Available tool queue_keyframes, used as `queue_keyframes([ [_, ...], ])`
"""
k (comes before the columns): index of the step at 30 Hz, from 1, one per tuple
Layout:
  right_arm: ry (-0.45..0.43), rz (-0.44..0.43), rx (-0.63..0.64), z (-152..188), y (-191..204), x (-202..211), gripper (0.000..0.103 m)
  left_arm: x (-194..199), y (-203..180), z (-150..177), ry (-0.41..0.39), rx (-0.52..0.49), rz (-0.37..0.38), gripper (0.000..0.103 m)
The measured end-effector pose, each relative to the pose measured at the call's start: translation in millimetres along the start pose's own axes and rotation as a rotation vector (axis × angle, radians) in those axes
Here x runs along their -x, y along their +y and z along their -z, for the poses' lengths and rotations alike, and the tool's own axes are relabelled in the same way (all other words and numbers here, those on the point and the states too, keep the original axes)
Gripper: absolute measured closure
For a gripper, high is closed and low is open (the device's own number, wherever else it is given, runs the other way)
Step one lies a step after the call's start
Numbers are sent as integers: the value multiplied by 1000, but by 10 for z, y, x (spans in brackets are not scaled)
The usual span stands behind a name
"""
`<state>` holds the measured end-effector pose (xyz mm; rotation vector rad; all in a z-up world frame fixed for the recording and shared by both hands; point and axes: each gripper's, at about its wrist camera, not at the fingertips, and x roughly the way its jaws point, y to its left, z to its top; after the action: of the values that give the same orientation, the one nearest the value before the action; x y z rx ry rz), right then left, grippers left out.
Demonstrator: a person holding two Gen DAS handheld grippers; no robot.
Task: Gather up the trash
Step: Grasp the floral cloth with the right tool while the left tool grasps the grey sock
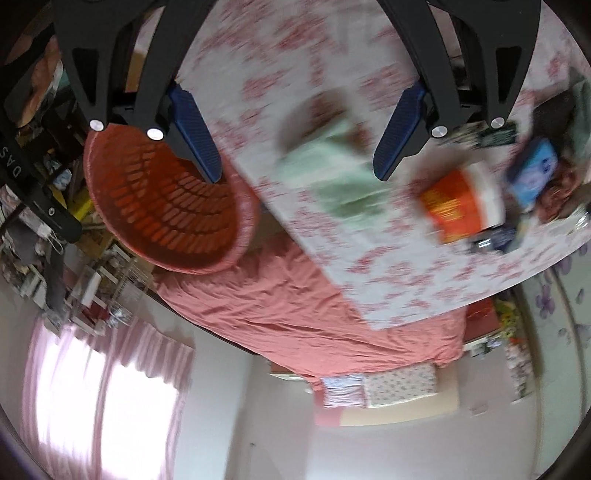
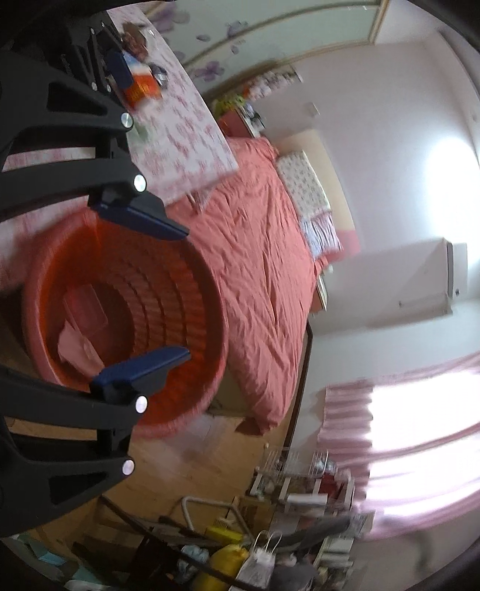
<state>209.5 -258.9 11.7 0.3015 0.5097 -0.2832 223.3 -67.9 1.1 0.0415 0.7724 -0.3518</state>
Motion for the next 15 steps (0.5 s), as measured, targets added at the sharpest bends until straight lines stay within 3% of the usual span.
queue_keyframes([
  [10, 120, -269, 155, 345, 1332, 75, 44, 602, 1248, 255, -53, 139, -212, 15],
  [15, 199, -344, 233, 592, 1947, -29, 44, 812, 1822, 433, -71, 205, -309, 8],
])
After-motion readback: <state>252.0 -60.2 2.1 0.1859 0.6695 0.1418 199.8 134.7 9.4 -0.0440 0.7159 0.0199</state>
